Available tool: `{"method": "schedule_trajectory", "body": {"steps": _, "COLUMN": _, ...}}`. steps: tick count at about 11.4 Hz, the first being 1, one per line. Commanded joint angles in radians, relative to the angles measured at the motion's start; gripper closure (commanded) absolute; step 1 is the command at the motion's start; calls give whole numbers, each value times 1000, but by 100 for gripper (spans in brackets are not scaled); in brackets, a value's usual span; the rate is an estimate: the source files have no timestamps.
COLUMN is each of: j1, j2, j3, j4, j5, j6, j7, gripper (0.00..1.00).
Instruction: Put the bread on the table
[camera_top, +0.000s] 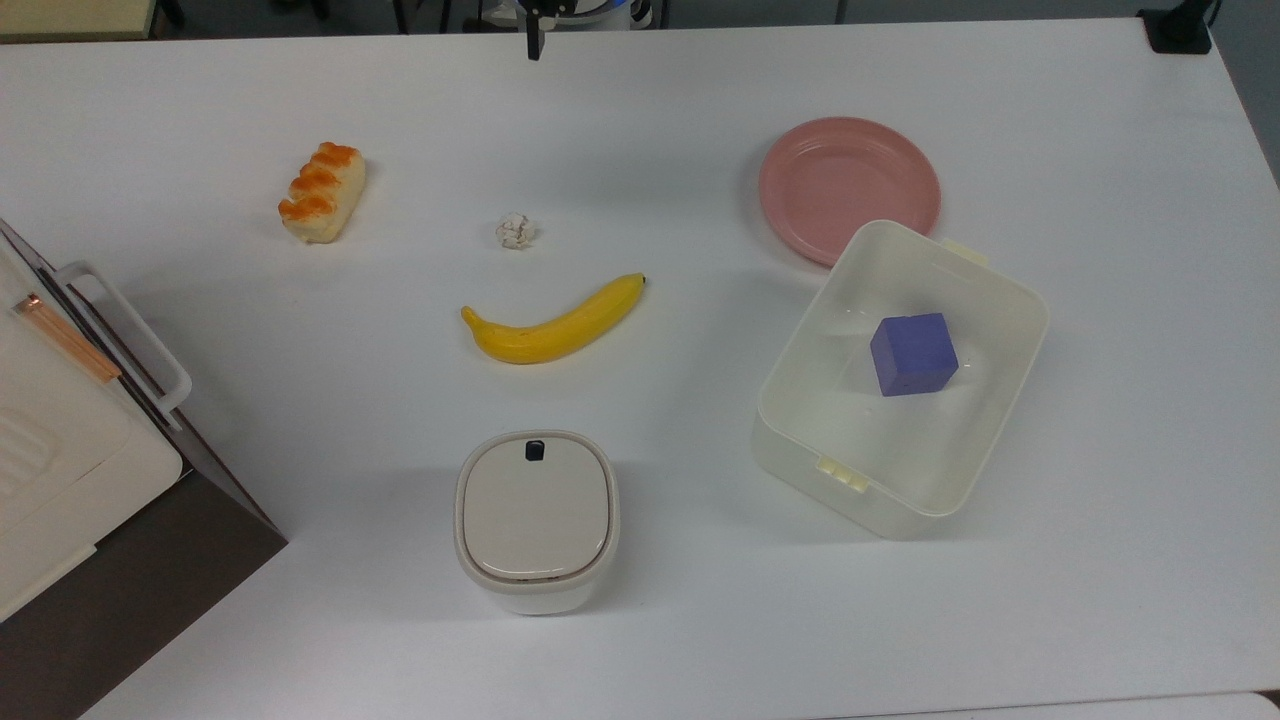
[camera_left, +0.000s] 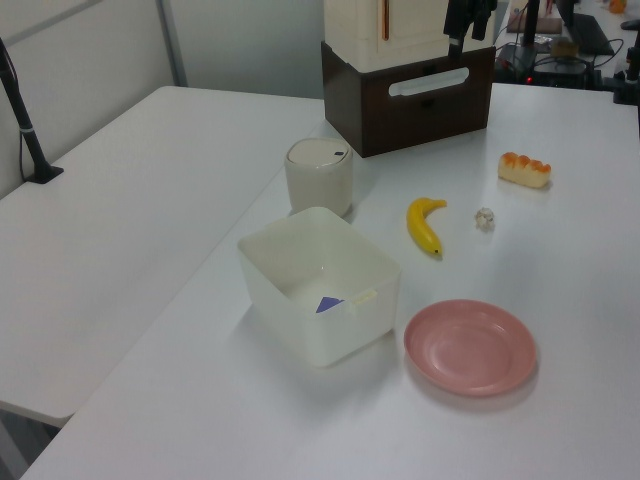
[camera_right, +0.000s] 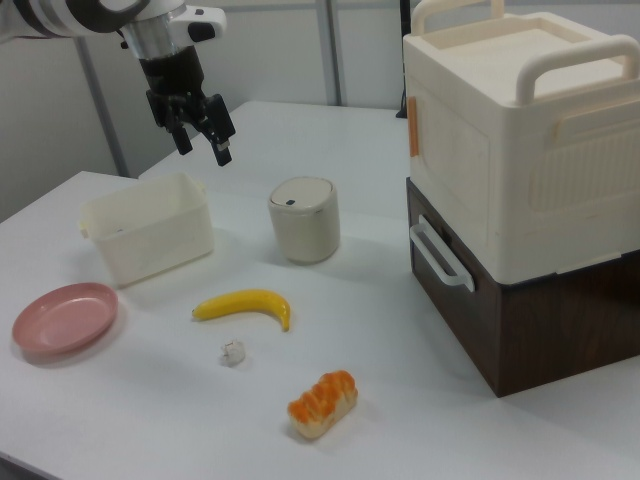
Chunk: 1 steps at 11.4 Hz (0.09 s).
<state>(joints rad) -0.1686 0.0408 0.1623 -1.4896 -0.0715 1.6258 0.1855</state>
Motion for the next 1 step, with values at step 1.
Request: {"method": "schedule_trajectory", "body": {"steps": 1, "j1": 26, "j2": -10, "j3": -21, "j4": 14, "j5": 15, "j6": -38, "j7": 18, "gripper": 0}}
